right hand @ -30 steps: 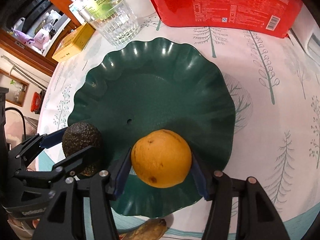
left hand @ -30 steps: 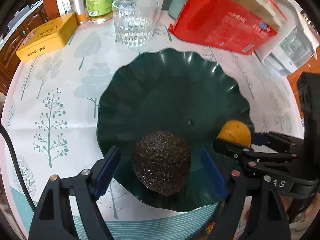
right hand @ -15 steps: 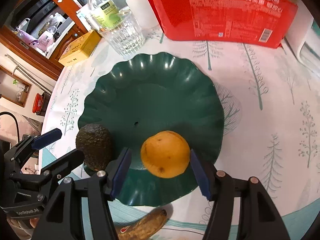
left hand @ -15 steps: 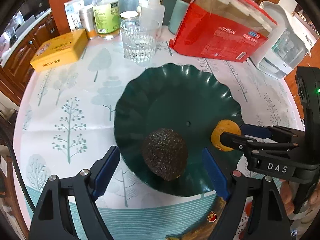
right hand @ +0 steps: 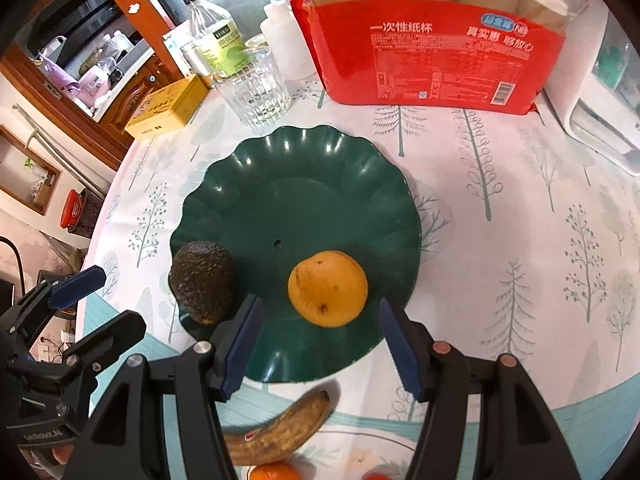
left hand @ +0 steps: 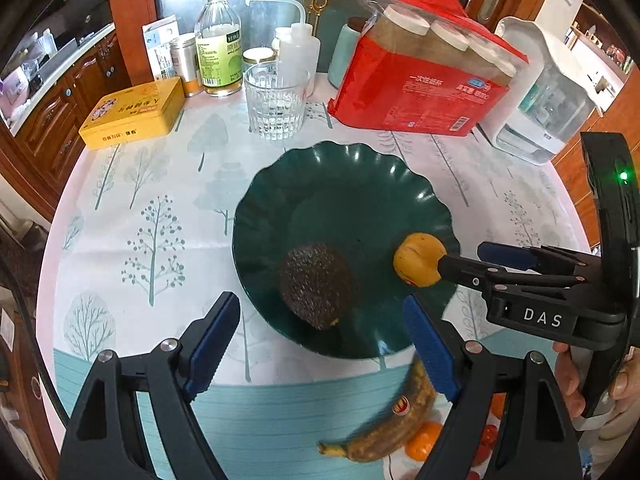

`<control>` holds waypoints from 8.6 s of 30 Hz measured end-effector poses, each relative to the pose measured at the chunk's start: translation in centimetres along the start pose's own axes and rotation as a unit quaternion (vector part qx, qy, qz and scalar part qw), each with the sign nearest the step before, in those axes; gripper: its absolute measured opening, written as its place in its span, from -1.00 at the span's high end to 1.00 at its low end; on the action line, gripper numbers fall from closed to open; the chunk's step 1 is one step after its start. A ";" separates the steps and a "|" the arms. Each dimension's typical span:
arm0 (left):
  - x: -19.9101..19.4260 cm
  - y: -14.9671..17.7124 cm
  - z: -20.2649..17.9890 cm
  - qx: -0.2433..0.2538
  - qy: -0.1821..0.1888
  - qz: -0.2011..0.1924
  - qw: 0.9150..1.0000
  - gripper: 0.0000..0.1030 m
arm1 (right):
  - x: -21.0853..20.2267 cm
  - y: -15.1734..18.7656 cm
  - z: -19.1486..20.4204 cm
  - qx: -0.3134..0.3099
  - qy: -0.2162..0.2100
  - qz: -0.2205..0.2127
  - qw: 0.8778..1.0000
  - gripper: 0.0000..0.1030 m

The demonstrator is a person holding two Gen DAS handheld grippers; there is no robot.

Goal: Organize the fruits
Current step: 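Open the left tool on the avocado while the right tool releases the orange, then move both tools back toward the fruit plate, then grasp the small orange with the left tool while the right tool grasps a lychee, then carry the small orange and lychee to the green plate with both tools, then open the left tool on the small orange while the right tool releases the lychee, then move both tools back toward the fruit plate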

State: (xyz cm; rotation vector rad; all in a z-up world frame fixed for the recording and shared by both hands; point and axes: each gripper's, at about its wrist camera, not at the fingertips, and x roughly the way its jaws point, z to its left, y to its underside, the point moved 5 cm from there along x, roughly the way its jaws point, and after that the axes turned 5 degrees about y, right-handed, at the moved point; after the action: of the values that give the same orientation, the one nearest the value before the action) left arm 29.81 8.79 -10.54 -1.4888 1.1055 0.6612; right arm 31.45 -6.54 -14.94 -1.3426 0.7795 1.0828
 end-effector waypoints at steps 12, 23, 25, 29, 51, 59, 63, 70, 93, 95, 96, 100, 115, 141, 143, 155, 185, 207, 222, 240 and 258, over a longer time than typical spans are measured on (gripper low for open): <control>-4.8 2.1 -2.3 0.001 -0.012 -0.022 1.000 -0.61 | -6.3 2.5 0.2 -0.026 -0.010 -0.044 0.999 -0.19; -8.7 6.1 -6.4 0.033 -0.046 -0.047 0.997 -0.61 | -12.0 8.0 -2.9 -0.044 -0.006 -0.069 0.997 -0.19; -9.0 7.0 -6.9 0.028 -0.039 -0.047 0.998 -0.61 | -12.4 9.3 -3.3 -0.047 -0.009 -0.067 0.997 -0.19; -9.5 8.8 -7.7 0.021 -0.040 -0.051 0.998 -0.61 | -13.1 12.1 -3.9 -0.053 -0.012 -0.068 0.996 -0.19; -7.0 19.7 -9.8 -0.021 -0.026 -0.025 0.999 -0.62 | -12.0 21.7 -5.1 -0.076 -0.024 -0.051 0.995 -0.19; -3.6 23.7 -8.8 -0.026 -0.022 0.018 0.999 -0.62 | -9.2 25.7 -4.1 -0.084 -0.036 -0.030 0.995 -0.18; -2.4 24.7 -8.2 -0.027 -0.020 0.031 0.999 -0.62 | -7.7 27.1 -3.4 -0.089 -0.042 -0.017 0.995 -0.18; -1.1 25.2 -7.1 -0.029 -0.014 0.047 0.998 -0.57 | -5.5 28.4 -1.8 -0.094 -0.052 0.003 0.994 -0.18; 2.7 23.6 -7.9 -0.009 0.028 0.071 0.997 -0.11 | -2.9 28.4 -0.5 -0.108 -0.029 0.005 0.994 0.33; 2.9 23.4 -8.2 -0.003 0.028 0.068 0.997 0.02 | -2.9 28.3 -0.7 -0.104 -0.030 0.005 0.994 0.33; 3.0 23.3 -8.3 -0.001 0.028 0.068 0.997 0.05 | -2.9 28.3 -0.7 -0.102 -0.031 0.006 0.994 0.33; 3.3 23.1 -8.9 0.011 0.026 0.070 0.997 0.38 | -2.8 28.2 -0.8 -0.097 -0.032 0.006 0.995 0.33; 1.6 24.4 -9.5 0.016 0.024 0.067 0.997 0.41 | -3.5 28.4 -0.6 -0.086 -0.043 0.010 0.995 0.34; -12.2 11.5 -6.3 0.031 -0.016 -0.039 0.999 0.41 | -15.4 13.5 3.6 -0.119 -0.028 -0.099 0.988 0.34; -12.6 10.1 -6.1 0.039 -0.020 -0.042 0.998 0.41 | -15.8 12.1 4.0 -0.124 -0.020 -0.107 0.986 0.34; -12.4 0.3 -3.1 0.068 -0.049 -0.053 0.995 0.41 | -16.5 0.8 4.8 -0.093 0.004 -0.140 0.986 0.34; 8.8 -5.6 2.8 0.063 0.004 0.071 0.995 0.41 | 3.3 -3.7 4.3 -0.057 0.028 -0.015 0.998 0.34; 11.6 -5.8 2.9 0.043 0.000 0.064 0.997 0.13 | 7.9 -4.1 3.7 -0.069 0.054 -0.007 0.996 0.32; 9.3 -5.3 3.4 0.039 -0.023 0.039 0.998 -0.59 | 6.6 -4.2 2.1 -0.035 0.031 -0.018 0.999 0.04; 4.3 -3.4 1.6 0.048 -0.025 0.020 0.998 -0.67 | 1.9 -3.2 2.2 -0.032 0.022 -0.046 0.998 0.04; -3.0 0.9 -3.6 0.054 -0.032 -0.011 0.998 -0.67 | -6.4 1.8 1.7 -0.051 0.003 -0.084 0.995 0.04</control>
State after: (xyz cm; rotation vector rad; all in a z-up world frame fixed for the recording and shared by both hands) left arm 27.18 6.23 -7.50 -1.3755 1.0580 0.6204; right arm 27.35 -6.06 -9.49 -1.4703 0.6109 0.9957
